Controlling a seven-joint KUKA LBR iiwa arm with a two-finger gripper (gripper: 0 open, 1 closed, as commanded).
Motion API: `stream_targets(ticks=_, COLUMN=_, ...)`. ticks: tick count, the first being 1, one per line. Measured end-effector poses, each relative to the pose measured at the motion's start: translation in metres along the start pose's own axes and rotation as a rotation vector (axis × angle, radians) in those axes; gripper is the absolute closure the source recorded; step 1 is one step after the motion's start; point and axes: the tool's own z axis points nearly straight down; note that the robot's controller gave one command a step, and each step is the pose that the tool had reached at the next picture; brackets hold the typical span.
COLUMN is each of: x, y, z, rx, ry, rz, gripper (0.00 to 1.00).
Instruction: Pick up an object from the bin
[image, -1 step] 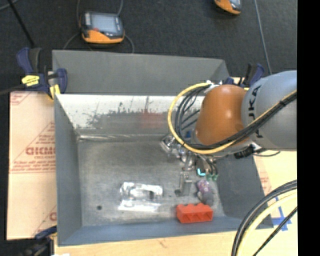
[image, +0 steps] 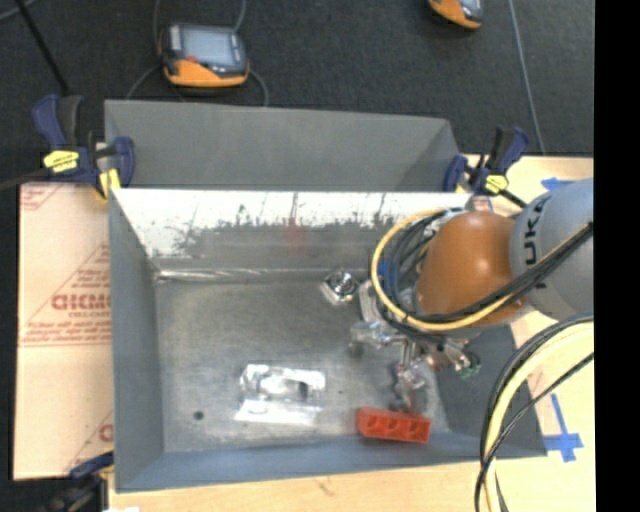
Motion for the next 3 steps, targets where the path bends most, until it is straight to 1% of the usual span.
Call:
stream_targets(ticks=1, x=0.011, y=-0.084, z=-0.006, rx=0.001, ry=-0.006, rz=-0.053, gripper=0.00)
stream_targets(ticks=2, x=0.009, y=-0.080, z=-0.005, rx=-0.002, ry=-0.006, rz=-0.055, gripper=1.00)
stream_targets(ticks=3, x=0.038, y=-0.078, z=-0.177, rx=0.006, ry=-0.008, rz=-0.023, gripper=1.00)
